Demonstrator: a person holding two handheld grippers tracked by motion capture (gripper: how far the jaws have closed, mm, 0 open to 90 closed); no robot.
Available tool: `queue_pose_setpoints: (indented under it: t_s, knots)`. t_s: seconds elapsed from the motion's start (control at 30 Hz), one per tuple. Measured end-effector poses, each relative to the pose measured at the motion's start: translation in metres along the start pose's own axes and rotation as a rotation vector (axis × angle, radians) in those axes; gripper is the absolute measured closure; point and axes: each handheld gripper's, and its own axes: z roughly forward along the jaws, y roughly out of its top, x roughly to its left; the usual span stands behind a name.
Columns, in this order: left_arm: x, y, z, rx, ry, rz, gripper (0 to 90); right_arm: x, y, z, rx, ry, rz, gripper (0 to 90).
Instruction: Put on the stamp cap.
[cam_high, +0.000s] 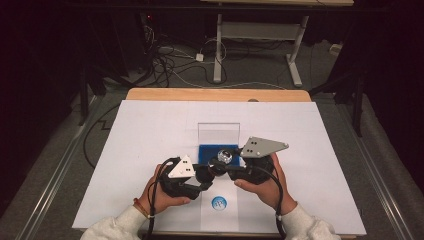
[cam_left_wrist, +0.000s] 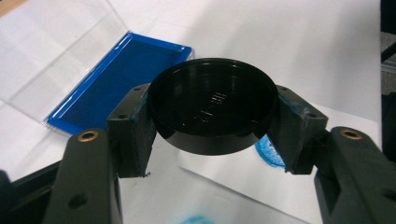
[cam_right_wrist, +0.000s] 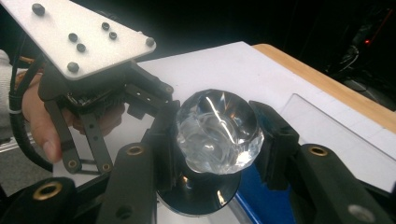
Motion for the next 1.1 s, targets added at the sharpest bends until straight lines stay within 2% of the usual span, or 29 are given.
queue_pose_setpoints:
  t_s: [0.2, 0.4, 0.53, 0.83, 1.1]
  knots:
    - [-0.008, 0.004, 0.001, 0.003, -0.014, 0.037, 36.7, 0.007, -0.002, 0.006, 0.012, 0.044, 0.001, 57.2]
    - [-0.011, 0.005, -0.001, -0.017, -0.012, 0.033, 36.7, 0.011, -0.006, 0.011, 0.034, 0.070, -0.001, 57.2]
    - [-0.010, 0.006, -0.003, -0.028, -0.016, 0.025, 36.7, 0.012, -0.007, 0.013, 0.044, 0.075, -0.002, 57.2]
    - [-0.012, 0.006, -0.001, -0.024, -0.023, 0.035, 36.7, 0.012, -0.008, 0.014, 0.041, 0.072, -0.008, 57.2]
    - [-0.013, 0.006, 0.001, -0.028, -0.024, 0.028, 36.7, 0.015, -0.009, 0.017, 0.050, 0.091, -0.009, 57.2]
